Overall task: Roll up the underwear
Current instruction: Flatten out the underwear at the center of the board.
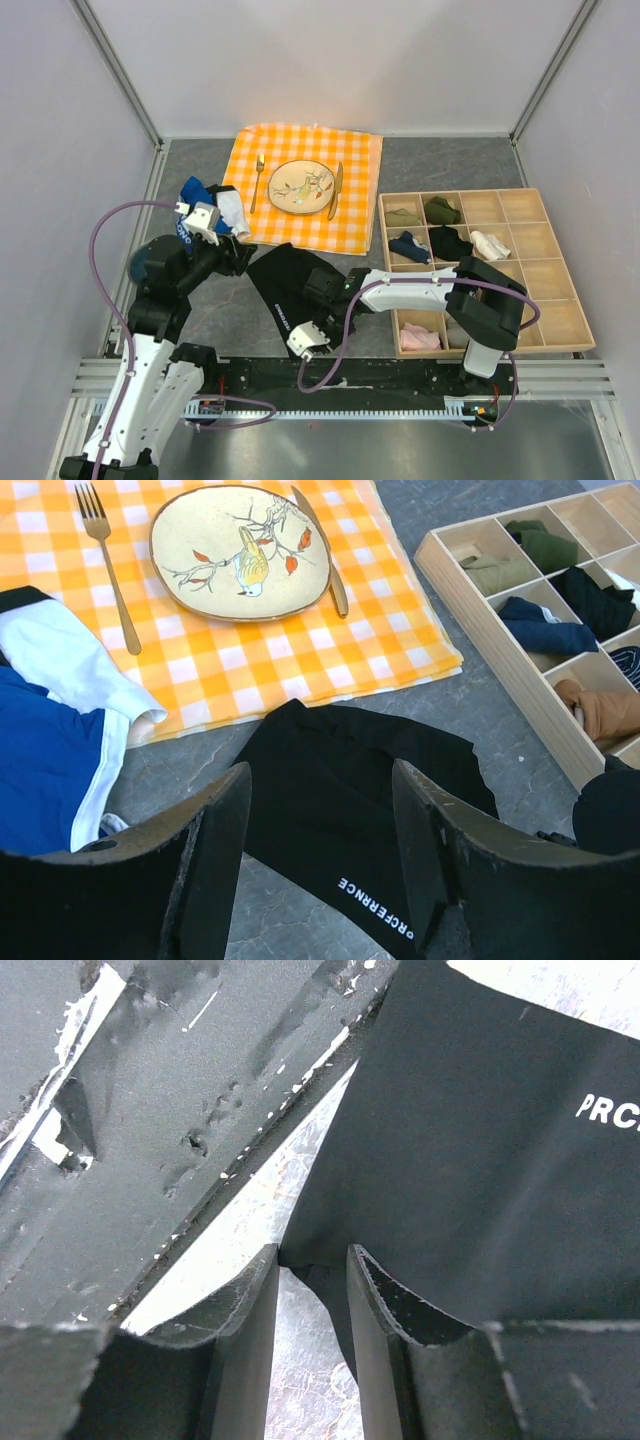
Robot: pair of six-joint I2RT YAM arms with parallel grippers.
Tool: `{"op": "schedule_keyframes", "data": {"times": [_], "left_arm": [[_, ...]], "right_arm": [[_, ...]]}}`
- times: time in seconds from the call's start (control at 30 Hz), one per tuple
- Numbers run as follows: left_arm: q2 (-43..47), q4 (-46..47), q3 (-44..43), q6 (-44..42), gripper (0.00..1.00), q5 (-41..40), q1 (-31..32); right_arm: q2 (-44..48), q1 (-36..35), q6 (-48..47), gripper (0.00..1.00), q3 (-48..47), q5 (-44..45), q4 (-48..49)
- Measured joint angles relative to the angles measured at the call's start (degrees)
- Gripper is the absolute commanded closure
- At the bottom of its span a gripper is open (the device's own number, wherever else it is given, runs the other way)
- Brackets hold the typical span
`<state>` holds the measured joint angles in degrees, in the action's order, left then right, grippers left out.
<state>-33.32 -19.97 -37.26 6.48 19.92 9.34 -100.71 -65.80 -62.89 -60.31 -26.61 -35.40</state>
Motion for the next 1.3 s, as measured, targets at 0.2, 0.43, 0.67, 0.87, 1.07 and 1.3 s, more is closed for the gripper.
{"op": "schedule_keyframes", "data": {"times": [0.2, 0.43, 0.67, 0.87, 1.07, 1.3], "left_arm": [[-0.4, 0.2, 0.2, 0.0, 0.35, 0.2, 0.0], [-1.0, 0.5, 0.8, 0.0, 0.31, 0.6, 0.0], [-6.6, 2.0, 2.1, 0.3, 0.31, 6.0, 0.0], [-16.3, 2.4, 2.1, 0.9, 0.32, 9.6, 0.0], [-25.3, 2.5, 1.8, 0.9, 0.36, 12.2, 0.0], [-39.1, 1.6, -2.5, -0.2, 0.38, 11.4, 0.3]], "right_arm": [[0.0, 0.3, 1.3, 0.90, 0.2, -0.1, 0.2], [1.7, 2.7, 1.9, 0.94, 2.4, -1.6, 0.9], [6.2, 5.5, 1.7, 0.81, 6.4, -1.1, -3.6], [12.2, 5.9, 2.5, 0.67, 9.3, -2.7, -7.4], [15.6, 10.9, 4.0, 0.53, 8.7, -5.7, -8.8], [12.9, 24.3, 13.0, 0.53, 1.0, -5.3, -3.9]]}}
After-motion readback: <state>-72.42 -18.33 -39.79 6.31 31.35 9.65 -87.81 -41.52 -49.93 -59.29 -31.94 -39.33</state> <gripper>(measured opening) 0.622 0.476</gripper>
